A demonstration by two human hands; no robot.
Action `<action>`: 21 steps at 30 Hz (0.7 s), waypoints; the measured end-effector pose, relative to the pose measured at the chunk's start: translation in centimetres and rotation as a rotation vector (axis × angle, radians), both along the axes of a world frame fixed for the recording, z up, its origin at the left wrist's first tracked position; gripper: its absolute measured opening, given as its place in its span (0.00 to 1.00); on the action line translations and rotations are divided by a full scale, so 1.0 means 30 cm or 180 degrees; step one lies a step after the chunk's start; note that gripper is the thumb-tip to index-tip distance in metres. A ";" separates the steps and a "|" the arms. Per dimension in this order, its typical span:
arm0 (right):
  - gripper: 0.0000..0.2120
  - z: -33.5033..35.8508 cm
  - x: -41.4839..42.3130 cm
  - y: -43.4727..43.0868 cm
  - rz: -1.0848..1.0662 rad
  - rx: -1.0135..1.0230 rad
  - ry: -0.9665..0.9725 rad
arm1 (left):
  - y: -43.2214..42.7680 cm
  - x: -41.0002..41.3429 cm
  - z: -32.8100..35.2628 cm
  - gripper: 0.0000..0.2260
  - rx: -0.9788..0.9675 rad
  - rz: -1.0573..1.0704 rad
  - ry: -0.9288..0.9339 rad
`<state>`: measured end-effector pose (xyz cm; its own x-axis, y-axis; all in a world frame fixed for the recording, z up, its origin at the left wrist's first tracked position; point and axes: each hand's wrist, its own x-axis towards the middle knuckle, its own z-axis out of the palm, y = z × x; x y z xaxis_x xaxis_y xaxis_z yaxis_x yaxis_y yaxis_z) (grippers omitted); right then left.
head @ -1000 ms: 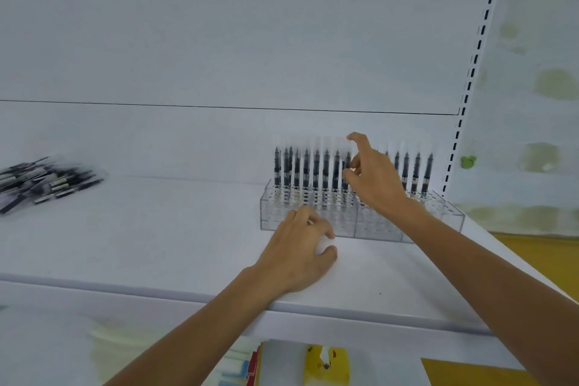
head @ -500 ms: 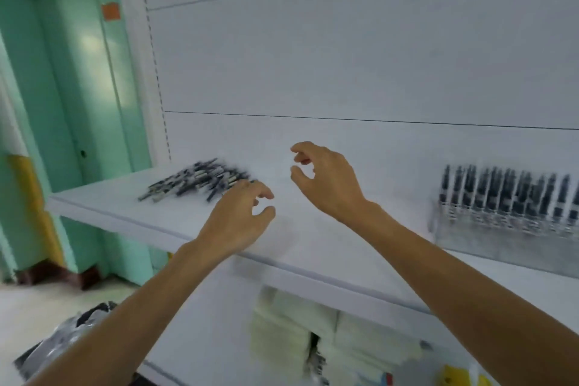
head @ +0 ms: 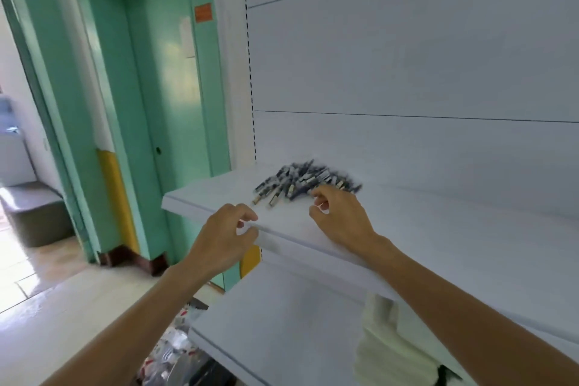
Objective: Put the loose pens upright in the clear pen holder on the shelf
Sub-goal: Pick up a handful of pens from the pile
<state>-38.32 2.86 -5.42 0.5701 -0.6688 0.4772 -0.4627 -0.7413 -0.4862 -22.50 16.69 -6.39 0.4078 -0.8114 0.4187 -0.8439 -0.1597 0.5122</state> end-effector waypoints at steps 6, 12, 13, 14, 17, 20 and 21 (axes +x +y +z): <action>0.10 0.012 0.124 -0.114 0.0098 -0.0091 0.0239 | -0.119 0.138 -0.037 0.08 0.0065 -0.0106 0.0093; 0.09 0.094 0.251 -0.256 0.0137 0.0038 -0.0016 | -0.288 0.291 0.002 0.09 -0.0041 -0.0202 0.0092; 0.09 0.095 0.276 -0.268 0.0149 0.0086 -0.0081 | -0.312 0.315 -0.001 0.10 -0.0056 -0.0197 0.0101; 0.08 0.092 0.300 -0.280 0.0150 0.0115 -0.0113 | -0.337 0.336 -0.009 0.11 -0.0019 -0.0201 0.0080; 0.08 0.069 0.366 -0.308 0.0113 0.0133 -0.0033 | -0.404 0.392 -0.032 0.15 0.0318 -0.0336 -0.0052; 0.07 0.077 0.425 -0.343 0.0027 0.0083 -0.0085 | -0.480 0.454 -0.028 0.22 0.0575 -0.0695 -0.0092; 0.07 0.081 0.443 -0.353 -0.0029 0.0073 -0.0136 | -0.503 0.473 -0.022 0.24 0.0643 -0.0822 -0.0109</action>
<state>-25.04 -7.72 -2.99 0.5433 -0.6850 0.4854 -0.4479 -0.7255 -0.5225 -8.31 1.60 -7.05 0.1662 -0.9542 0.2489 -0.8860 -0.0337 0.4625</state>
